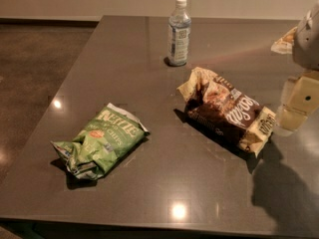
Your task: Knock blue plastic bottle over
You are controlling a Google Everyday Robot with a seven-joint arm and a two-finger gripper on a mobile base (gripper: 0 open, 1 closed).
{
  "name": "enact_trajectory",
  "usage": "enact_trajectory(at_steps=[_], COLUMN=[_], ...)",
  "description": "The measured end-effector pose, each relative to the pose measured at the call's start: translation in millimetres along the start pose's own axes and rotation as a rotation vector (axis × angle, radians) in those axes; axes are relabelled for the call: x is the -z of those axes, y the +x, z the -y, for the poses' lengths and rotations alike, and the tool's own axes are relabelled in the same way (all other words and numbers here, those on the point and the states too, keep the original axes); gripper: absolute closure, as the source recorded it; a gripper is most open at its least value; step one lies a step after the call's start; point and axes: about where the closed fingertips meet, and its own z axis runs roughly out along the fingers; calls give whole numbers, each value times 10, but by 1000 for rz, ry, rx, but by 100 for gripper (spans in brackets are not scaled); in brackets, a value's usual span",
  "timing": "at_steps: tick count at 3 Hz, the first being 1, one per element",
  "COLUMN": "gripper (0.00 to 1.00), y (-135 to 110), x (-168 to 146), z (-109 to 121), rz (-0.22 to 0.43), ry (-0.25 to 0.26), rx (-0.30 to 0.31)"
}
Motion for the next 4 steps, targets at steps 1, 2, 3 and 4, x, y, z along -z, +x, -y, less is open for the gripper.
enact_trajectory(at_steps=[1,2,3,4], gripper=[0,0,0,0], y=[-28,-199,-365,-527], x=[-9,-105,-229,-376], z=[28,312,674,1135], rz=[5,79,183,229], ry=[0,5,10,65], rx=[-4,-60,-128,-212])
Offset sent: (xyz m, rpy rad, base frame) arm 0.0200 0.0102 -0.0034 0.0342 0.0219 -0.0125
